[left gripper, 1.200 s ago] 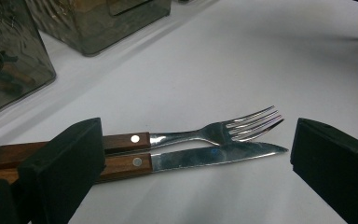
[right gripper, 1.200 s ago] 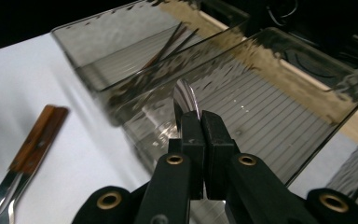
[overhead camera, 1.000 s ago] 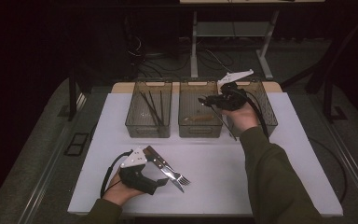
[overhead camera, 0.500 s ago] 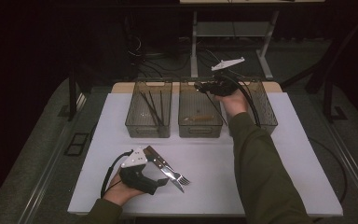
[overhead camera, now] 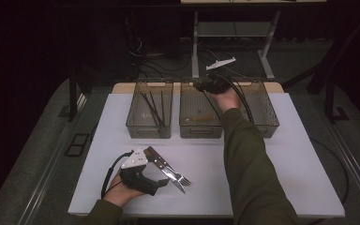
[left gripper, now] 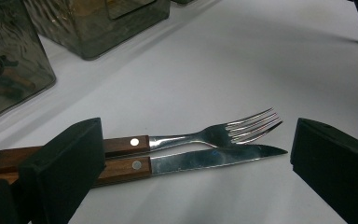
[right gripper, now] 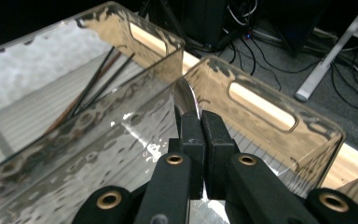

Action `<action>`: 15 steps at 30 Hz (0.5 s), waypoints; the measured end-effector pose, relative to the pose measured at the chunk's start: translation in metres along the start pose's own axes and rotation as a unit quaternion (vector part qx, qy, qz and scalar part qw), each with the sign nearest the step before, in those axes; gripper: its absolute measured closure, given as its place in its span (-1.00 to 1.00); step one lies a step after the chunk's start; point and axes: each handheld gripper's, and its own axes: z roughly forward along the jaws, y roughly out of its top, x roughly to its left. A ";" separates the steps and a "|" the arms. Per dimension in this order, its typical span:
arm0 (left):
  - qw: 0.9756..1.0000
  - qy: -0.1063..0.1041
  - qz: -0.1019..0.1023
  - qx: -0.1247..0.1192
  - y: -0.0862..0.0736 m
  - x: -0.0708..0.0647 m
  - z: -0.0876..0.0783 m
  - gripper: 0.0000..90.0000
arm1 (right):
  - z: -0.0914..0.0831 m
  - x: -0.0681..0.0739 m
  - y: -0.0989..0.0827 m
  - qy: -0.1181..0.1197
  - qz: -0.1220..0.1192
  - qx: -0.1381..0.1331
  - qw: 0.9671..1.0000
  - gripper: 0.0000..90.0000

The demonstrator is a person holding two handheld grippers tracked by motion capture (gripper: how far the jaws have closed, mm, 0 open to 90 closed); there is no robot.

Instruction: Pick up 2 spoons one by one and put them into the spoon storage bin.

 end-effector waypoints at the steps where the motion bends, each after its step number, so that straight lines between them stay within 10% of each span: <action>1: 1.000 -0.001 -0.001 -0.002 0.000 0.000 0.001 -0.95 | 0.002 0.000 -0.002 -0.001 -0.002 0.005 1.000 0.97; 9: 1.000 -0.003 0.000 0.000 0.000 -0.001 0.001 -0.95 | 0.015 0.005 -0.019 0.002 0.001 0.026 1.000 0.94; 15: 1.000 -0.003 0.003 0.002 0.000 -0.001 0.001 -0.96 | 0.011 0.003 -0.026 0.001 0.017 0.022 1.000 0.36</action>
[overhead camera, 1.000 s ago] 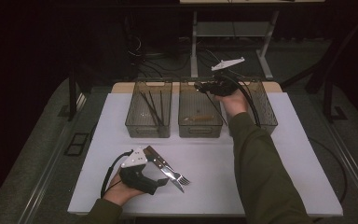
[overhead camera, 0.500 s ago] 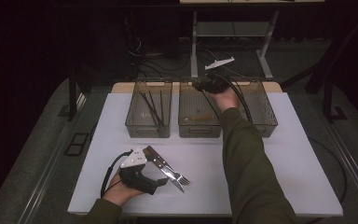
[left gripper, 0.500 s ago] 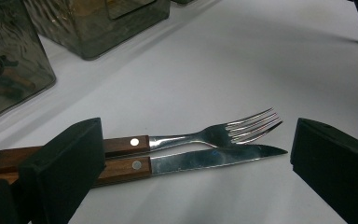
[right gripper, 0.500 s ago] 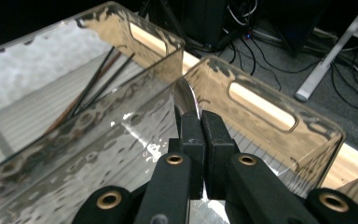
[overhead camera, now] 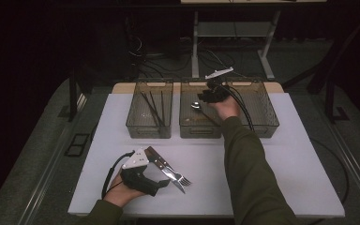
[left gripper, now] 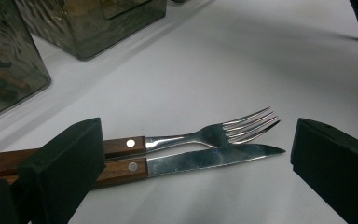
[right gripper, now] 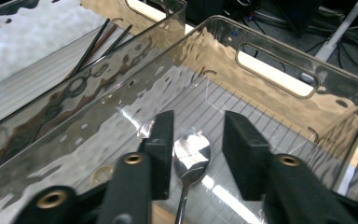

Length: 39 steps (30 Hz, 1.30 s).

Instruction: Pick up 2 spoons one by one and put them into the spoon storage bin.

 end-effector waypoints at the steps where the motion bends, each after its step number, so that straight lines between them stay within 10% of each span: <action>1: 1.000 0.000 0.000 0.000 0.000 0.000 0.000 -0.96 | -0.002 0.000 0.000 0.003 0.002 -0.001 1.000 0.29; 16: 1.000 0.002 0.001 0.000 0.000 0.000 -0.001 -0.96 | -0.038 0.011 -0.004 0.070 0.018 -0.015 0.997 -0.40; 39: 1.000 0.008 -0.007 -0.001 -0.001 0.004 -0.003 -0.96 | -0.126 0.027 -0.081 0.065 0.001 -0.074 0.995 -0.73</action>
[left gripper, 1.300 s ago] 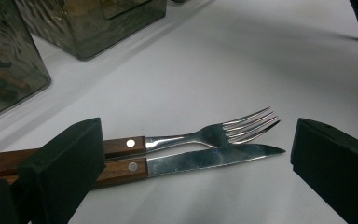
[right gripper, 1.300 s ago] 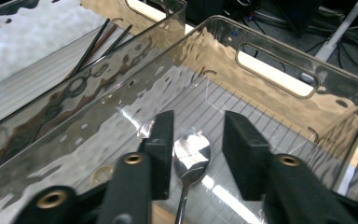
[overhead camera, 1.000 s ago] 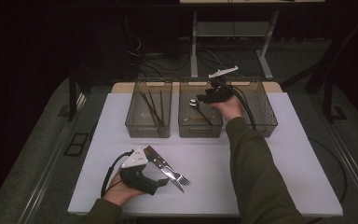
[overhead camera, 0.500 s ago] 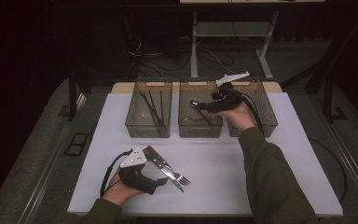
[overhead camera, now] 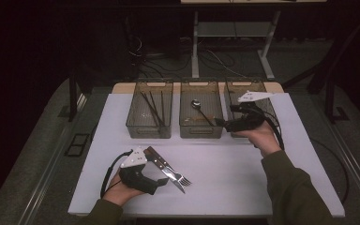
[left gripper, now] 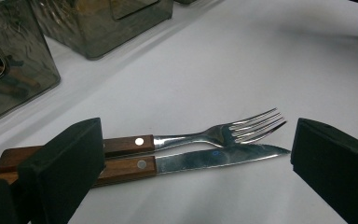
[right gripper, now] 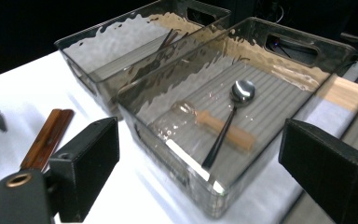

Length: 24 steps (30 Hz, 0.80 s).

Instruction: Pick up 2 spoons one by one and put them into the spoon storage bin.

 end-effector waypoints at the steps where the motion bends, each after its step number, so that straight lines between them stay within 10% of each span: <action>1: 1.000 0.000 0.000 0.000 0.000 0.000 0.000 -0.96 | -0.004 0.001 -0.005 -0.001 0.001 -0.003 1.000 -0.73; 24: 1.000 0.006 0.006 0.002 0.000 0.001 -0.001 -0.96 | -0.050 0.035 -0.117 0.002 0.007 -0.007 1.000 -0.73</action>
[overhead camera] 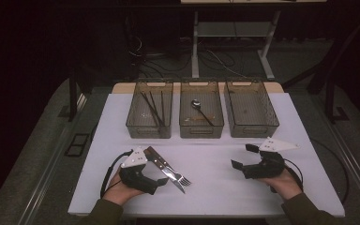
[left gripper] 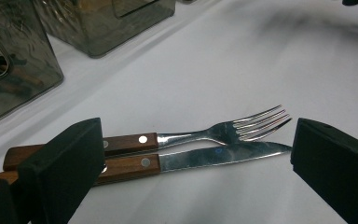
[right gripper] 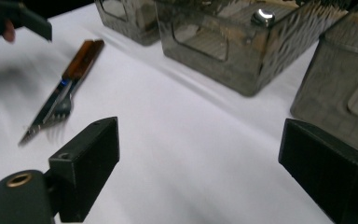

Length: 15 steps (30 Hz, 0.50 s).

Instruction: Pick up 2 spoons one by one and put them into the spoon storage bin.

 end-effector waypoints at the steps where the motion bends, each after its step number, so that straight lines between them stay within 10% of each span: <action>1: 1.000 0.001 0.000 0.000 0.000 0.000 0.000 -0.96 | -0.001 0.001 -0.003 -0.001 -0.002 0.002 1.000 -0.73; 15: 1.000 0.005 0.008 0.005 0.003 0.000 -0.002 -0.89 | -0.023 0.000 -0.027 -0.009 -0.004 0.007 1.000 -0.73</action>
